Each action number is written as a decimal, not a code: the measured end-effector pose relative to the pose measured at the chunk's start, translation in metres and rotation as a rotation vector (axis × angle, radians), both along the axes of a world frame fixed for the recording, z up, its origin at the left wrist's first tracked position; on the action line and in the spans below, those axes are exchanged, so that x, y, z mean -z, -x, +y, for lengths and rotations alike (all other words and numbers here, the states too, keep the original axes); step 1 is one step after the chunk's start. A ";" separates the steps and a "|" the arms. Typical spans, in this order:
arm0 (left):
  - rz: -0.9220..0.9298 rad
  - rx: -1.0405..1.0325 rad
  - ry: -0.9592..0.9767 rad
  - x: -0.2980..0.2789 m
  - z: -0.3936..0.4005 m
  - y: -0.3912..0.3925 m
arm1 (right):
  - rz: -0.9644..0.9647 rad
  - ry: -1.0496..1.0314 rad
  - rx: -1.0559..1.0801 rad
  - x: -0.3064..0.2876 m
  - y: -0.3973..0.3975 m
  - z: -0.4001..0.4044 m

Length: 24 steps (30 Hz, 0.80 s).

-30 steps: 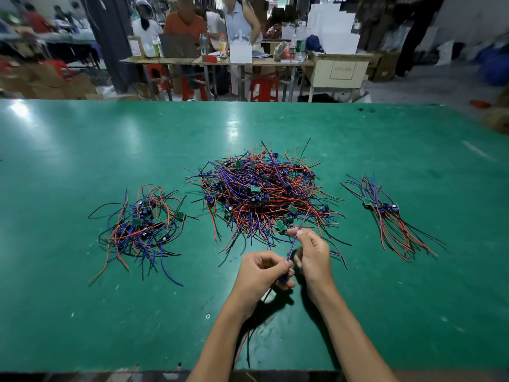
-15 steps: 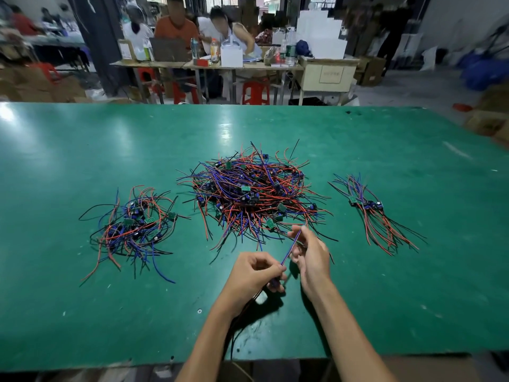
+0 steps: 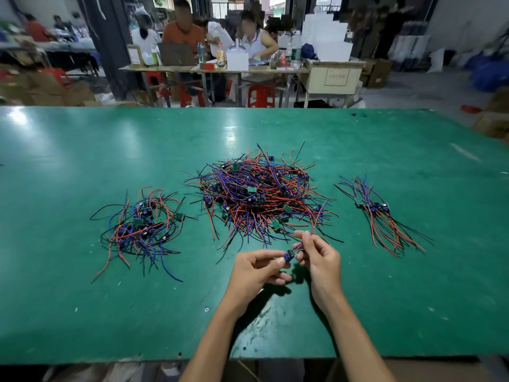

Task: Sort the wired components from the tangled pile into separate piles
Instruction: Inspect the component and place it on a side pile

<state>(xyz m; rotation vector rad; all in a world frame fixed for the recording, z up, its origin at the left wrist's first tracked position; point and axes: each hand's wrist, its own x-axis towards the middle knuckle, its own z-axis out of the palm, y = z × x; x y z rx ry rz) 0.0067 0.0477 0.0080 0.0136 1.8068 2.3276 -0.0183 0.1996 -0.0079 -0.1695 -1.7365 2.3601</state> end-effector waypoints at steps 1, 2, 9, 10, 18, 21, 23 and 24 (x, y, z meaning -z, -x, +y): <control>0.022 -0.020 0.049 0.000 0.000 0.000 | 0.000 -0.003 -0.002 0.000 0.000 0.000; 0.045 -0.045 0.103 0.000 -0.001 0.001 | -0.002 -0.002 -0.005 -0.001 0.000 0.000; 0.949 -0.434 0.949 0.010 -0.015 0.002 | -0.005 0.036 -0.106 -0.002 0.000 0.004; 1.073 -0.499 1.002 0.012 -0.016 0.002 | -0.016 0.081 -0.124 -0.002 0.000 0.005; 1.073 -0.576 0.969 0.026 -0.016 0.003 | -0.073 0.211 -0.068 -0.006 0.001 0.006; 0.996 -0.547 0.958 0.024 -0.020 0.001 | -0.065 0.118 0.068 -0.015 0.006 0.008; 0.972 -0.549 0.943 0.023 -0.020 -0.001 | -0.066 0.096 0.163 -0.029 0.018 0.015; 0.959 -0.562 0.940 0.023 -0.020 -0.001 | -0.063 0.066 0.218 -0.038 0.028 0.022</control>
